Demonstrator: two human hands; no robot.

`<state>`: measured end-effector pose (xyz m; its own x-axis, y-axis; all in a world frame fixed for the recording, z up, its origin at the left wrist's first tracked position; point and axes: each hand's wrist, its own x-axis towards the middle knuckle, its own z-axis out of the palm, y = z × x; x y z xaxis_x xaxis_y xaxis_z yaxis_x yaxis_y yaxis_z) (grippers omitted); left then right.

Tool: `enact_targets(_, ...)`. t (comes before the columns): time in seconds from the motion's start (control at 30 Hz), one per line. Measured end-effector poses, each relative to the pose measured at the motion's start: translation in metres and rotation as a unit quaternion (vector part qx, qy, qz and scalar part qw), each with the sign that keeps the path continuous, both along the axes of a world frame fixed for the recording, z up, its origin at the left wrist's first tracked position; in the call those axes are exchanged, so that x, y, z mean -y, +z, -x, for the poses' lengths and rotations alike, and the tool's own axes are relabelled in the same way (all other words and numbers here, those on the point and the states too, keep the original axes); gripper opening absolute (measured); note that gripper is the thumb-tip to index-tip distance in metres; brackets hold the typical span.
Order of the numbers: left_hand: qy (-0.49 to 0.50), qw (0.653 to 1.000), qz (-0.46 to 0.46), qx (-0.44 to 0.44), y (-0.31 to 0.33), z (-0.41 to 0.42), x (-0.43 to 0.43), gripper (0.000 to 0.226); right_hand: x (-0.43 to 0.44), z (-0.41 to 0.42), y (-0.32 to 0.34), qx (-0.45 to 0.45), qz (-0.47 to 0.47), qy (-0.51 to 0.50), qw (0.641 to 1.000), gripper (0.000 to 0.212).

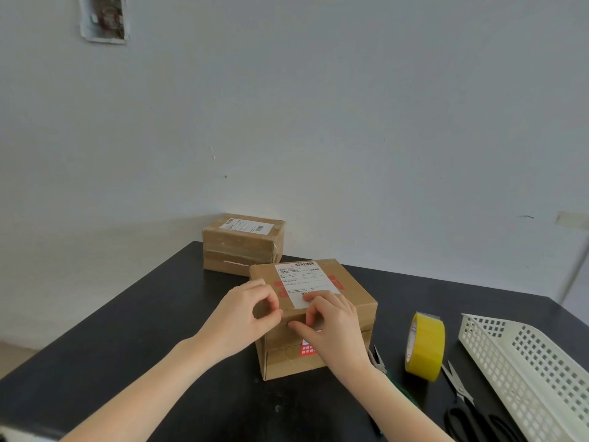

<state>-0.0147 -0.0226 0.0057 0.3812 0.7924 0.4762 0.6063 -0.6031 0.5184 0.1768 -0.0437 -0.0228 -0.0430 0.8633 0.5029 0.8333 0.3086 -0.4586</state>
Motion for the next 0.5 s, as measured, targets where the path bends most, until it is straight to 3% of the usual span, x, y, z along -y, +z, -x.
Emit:
enact_targets(0.17,0.000,1.000,-0.012,-0.007,-0.002,0.002,0.001,0.018,-0.001,0.000,-0.002,0.008,-0.009,0.000,1.000,0.028)
enact_targets(0.37,0.046,0.997,-0.024,-0.055,-0.007,-0.003,0.001,0.044,-0.004,-0.007,0.003,-0.020,-0.001,0.024,0.999,0.028)
enact_targets(0.5,0.062,0.997,-0.034,-0.032,-0.010,-0.010,0.000,0.046,-0.007,-0.006,0.006,-0.024,0.016,0.008,1.000,0.034)
